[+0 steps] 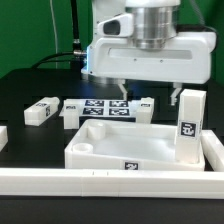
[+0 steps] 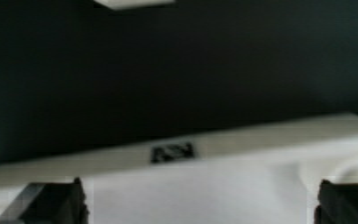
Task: Assemble desk
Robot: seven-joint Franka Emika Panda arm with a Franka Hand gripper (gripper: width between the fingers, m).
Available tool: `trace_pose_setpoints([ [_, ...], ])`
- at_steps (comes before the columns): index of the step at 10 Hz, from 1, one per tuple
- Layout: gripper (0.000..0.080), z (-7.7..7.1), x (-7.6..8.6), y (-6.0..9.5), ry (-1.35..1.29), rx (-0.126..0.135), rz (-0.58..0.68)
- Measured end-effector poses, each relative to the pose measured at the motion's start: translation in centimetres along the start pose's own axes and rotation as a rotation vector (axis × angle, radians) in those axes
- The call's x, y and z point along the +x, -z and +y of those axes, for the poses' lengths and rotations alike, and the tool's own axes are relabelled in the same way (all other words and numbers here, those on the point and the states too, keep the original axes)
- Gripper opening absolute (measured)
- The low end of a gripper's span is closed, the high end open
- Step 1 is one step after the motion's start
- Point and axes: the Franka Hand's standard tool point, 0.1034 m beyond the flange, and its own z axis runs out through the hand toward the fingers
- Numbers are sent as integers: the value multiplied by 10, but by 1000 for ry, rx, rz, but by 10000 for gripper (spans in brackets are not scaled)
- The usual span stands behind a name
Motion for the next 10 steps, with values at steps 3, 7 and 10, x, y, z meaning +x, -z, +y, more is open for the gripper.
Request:
trace_pose_setpoints([
  [3, 649, 13, -15, -5, 5, -13, -187],
  [7, 649, 21, -11, -11, -7, -31, -391],
  [10, 649, 24, -22, -14, -1, -46, -568],
])
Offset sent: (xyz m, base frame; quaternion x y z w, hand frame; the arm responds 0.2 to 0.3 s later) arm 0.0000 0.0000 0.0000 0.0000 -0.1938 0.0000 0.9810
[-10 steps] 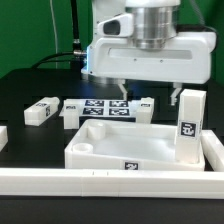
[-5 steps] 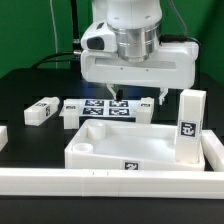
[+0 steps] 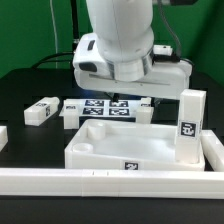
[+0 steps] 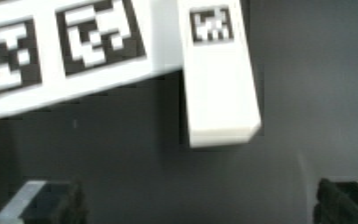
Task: Assemble desk
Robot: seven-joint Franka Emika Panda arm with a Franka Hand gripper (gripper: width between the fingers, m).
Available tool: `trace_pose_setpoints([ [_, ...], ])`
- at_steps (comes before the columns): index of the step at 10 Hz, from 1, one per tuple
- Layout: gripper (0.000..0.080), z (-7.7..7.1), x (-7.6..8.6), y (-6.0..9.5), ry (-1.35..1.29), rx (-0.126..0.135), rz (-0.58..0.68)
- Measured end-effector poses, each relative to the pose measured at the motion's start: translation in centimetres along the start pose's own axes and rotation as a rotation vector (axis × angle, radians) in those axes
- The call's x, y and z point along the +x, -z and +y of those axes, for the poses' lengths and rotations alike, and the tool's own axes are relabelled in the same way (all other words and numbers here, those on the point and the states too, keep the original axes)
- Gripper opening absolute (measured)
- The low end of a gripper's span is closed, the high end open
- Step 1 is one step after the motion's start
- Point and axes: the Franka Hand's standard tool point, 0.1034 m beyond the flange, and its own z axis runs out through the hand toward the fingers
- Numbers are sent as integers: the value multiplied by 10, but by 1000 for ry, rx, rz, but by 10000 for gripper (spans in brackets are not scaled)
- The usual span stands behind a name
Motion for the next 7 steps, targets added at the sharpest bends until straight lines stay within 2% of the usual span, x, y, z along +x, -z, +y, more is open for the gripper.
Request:
trace_pose_setpoints([
  [3, 649, 6, 1, -5, -15, -18, -221],
  [5, 649, -1, 3, -9, -2, -21, -216],
  [7, 649, -1, 0, -14, -6, -20, -218],
])
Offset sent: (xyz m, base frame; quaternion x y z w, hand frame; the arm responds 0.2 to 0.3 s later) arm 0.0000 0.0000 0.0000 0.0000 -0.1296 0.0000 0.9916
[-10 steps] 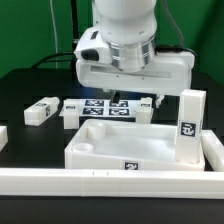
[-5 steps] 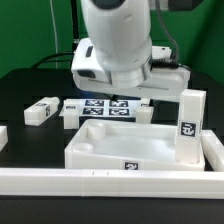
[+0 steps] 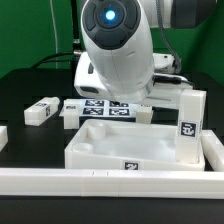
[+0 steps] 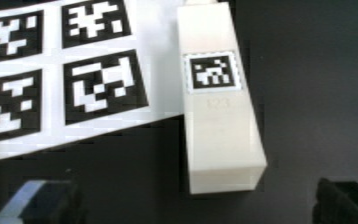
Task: Assemble desk
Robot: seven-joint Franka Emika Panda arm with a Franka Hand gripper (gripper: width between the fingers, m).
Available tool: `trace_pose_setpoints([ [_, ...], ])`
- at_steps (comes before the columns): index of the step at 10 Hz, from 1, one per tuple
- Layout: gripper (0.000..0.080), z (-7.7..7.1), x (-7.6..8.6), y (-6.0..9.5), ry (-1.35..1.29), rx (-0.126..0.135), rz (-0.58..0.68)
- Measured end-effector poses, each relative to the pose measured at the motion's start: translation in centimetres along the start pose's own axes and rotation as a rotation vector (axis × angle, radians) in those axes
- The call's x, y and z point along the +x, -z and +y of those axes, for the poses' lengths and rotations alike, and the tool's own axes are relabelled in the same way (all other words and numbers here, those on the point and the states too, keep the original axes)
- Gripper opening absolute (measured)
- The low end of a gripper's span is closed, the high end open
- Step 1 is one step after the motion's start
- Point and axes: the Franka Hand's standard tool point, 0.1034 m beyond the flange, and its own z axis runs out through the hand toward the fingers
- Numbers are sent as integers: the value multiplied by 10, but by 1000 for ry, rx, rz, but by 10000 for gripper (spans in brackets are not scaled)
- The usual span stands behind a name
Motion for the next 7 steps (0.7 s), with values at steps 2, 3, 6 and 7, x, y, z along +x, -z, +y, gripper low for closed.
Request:
trace_pose_setpoints([
  [2, 649, 0, 0, 0, 1, -1, 0],
  [3, 649, 0, 1, -1, 3, 1, 1],
  [6, 649, -13, 0, -7, 98, 1, 23],
  [7, 649, -13, 2, -9, 103, 7, 31],
])
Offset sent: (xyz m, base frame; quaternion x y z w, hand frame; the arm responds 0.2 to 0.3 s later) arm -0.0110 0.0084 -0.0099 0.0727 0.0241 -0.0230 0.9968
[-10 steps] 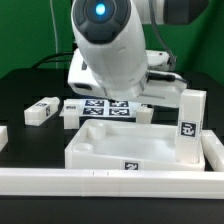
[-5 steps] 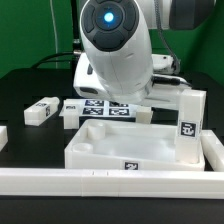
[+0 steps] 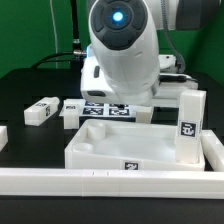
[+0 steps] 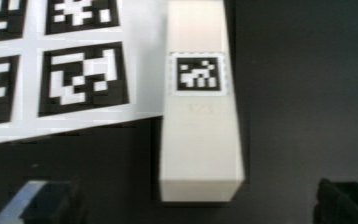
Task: Assemble desk
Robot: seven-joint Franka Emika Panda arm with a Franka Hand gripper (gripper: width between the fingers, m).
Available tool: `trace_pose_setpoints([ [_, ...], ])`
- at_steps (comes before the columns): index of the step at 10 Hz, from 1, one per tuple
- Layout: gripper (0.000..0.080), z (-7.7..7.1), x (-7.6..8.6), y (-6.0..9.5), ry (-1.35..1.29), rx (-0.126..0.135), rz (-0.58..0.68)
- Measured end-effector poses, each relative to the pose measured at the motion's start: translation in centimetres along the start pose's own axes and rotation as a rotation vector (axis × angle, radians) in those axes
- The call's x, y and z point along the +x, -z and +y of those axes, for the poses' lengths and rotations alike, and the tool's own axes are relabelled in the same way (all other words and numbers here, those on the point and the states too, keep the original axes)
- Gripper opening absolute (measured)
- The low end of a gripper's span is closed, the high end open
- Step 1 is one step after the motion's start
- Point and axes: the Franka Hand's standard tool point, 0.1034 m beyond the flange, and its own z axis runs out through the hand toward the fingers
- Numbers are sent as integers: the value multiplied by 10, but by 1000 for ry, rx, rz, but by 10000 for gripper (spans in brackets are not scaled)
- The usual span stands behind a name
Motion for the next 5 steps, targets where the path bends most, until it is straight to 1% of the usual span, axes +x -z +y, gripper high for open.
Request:
trace_pose_setpoints([
  [3, 649, 2, -2, -4, -3, 0, -39],
  [5, 649, 6, -6, -13, -12, 1, -150],
])
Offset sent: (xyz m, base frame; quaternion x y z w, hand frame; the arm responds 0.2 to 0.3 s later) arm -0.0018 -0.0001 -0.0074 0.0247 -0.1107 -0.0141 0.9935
